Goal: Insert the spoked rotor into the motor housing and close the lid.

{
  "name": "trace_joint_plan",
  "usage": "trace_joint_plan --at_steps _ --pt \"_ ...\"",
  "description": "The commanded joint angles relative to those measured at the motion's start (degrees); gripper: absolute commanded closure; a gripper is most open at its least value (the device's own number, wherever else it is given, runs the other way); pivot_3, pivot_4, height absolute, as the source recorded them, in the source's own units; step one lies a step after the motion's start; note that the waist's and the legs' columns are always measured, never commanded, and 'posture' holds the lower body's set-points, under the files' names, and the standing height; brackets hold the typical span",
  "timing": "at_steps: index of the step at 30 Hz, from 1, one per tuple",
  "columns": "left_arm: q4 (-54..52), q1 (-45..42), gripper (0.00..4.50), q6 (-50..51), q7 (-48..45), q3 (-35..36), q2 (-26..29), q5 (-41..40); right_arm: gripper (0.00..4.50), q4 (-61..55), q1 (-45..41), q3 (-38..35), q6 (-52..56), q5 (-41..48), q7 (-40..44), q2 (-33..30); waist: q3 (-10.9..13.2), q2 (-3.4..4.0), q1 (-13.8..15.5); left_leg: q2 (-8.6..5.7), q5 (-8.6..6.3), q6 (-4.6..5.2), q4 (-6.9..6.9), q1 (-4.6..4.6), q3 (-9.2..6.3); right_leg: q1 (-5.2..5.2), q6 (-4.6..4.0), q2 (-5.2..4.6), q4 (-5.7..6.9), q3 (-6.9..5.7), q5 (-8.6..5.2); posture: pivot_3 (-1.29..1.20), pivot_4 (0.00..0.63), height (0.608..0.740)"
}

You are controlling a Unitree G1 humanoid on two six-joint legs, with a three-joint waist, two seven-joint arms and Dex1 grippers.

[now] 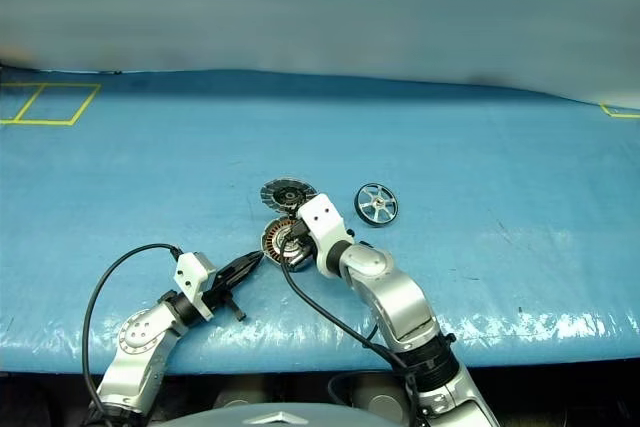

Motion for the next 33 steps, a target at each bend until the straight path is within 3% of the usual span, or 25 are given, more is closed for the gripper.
trace_joint_plan --at_steps 1,23,33 --pt "-1.33 -0.39 4.50 -0.40 -0.60 -0.77 0.09 0.07 4.49 -2.13 -0.41 0.01 0.29 0.52 -0.05 0.25 0.00 0.00 0.00 0.00 0.00 0.00 0.00 0.00 0.00 0.00 0.00 0.00 0.00 0.00 0.00 0.00 0.150 0.740" --pt "-0.97 -0.48 4.50 -0.30 -0.47 -0.82 0.01 0.34 4.49 1.08 -0.33 3.91 1.49 -1.17 -0.19 -1.05 0.00 0.00 0.00 0.00 0.00 0.00 -0.05 0.00 0.00 0.00 -0.01 -0.02 -0.06 0.00 -0.01 0.00 0.150 0.740" --pt "-0.90 -0.56 4.50 -0.29 -0.29 -0.86 0.01 0.37 4.49 -2.85 0.83 2.78 3.07 0.14 -0.16 -1.85 0.01 0.01 0.20 0.00 0.00 0.00 -0.12 0.00 0.00 0.00 -0.01 -0.05 -0.14 -0.01 -0.01 0.00 0.150 0.740"
